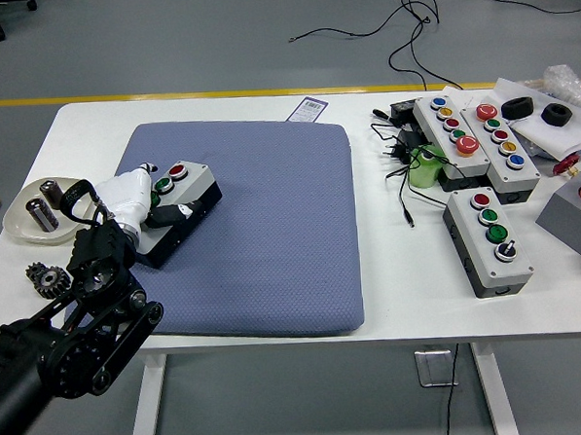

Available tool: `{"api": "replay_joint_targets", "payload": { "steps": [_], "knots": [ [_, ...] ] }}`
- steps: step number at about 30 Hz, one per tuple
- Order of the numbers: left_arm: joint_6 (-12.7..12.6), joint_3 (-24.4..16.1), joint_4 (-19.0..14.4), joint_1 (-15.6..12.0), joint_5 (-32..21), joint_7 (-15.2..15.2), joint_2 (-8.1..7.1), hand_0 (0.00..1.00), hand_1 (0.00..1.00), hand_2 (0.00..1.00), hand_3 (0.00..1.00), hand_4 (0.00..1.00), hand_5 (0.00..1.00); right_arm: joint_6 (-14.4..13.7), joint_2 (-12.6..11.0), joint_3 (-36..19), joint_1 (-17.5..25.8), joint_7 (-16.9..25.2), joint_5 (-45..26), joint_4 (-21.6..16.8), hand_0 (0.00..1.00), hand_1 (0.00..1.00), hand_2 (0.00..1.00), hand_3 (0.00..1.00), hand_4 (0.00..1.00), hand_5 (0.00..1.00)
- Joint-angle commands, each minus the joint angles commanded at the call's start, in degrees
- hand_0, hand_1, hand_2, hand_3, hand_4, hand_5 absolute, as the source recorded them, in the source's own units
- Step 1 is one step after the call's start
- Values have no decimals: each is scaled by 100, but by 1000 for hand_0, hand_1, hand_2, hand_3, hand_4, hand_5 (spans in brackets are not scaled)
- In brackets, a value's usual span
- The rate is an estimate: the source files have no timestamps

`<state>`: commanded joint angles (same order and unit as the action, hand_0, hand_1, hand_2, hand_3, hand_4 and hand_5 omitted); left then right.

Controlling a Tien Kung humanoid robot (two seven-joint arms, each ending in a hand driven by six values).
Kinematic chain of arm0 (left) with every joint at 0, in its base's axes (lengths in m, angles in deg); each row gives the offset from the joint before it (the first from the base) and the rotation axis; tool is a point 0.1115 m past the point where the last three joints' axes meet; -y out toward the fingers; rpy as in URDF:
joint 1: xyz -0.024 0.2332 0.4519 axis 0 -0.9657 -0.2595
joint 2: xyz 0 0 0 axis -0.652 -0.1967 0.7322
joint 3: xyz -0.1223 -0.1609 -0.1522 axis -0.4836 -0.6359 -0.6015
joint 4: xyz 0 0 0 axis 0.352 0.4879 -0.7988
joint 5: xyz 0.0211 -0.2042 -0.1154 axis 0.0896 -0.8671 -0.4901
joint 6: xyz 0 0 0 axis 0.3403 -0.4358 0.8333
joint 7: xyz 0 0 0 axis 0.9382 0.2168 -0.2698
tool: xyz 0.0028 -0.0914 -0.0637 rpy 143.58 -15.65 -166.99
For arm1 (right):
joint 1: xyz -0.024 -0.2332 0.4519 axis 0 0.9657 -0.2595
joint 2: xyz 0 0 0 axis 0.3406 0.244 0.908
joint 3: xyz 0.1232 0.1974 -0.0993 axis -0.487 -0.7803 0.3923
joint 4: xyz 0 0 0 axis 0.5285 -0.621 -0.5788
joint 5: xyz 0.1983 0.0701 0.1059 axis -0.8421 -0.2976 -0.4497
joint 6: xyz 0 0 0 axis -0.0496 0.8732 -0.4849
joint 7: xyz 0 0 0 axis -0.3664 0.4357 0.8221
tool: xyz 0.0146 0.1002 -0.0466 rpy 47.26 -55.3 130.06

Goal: Pick up the button,place it on the desk,press the button,press the button

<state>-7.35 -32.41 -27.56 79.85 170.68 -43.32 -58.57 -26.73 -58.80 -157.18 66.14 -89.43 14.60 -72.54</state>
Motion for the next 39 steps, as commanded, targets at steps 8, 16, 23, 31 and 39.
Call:
{"api": "replay_joint_targets", "payload": {
  "steps": [8,16,23,31,39],
  "knots": [
    [-88,387,-45,60,0,699,-398,18,2,2,329,925,209,-2,0,-1,7,3,-15,0,543,643,694,615,292,128],
    [-842,932,-226,289,0,1813,-777,20,2,2,322,930,261,2,0,15,4,-7,-37,0,543,643,694,615,292,128],
    [-2158,1903,132,791,-154,3451,-1210,27,2,2,325,883,320,-1,0,105,-20,-23,-109,0,543,643,693,615,292,128],
    [-2308,3308,515,1354,-541,5150,-1566,36,2,2,338,846,343,-3,-18,140,-33,-14,-140,0,543,643,693,615,292,128],
    [-2452,3572,649,1300,-764,5289,-1531,37,2,2,341,839,348,-3,-16,139,-34,-23,-128,0,546,643,693,615,292,128]
  ]
}}
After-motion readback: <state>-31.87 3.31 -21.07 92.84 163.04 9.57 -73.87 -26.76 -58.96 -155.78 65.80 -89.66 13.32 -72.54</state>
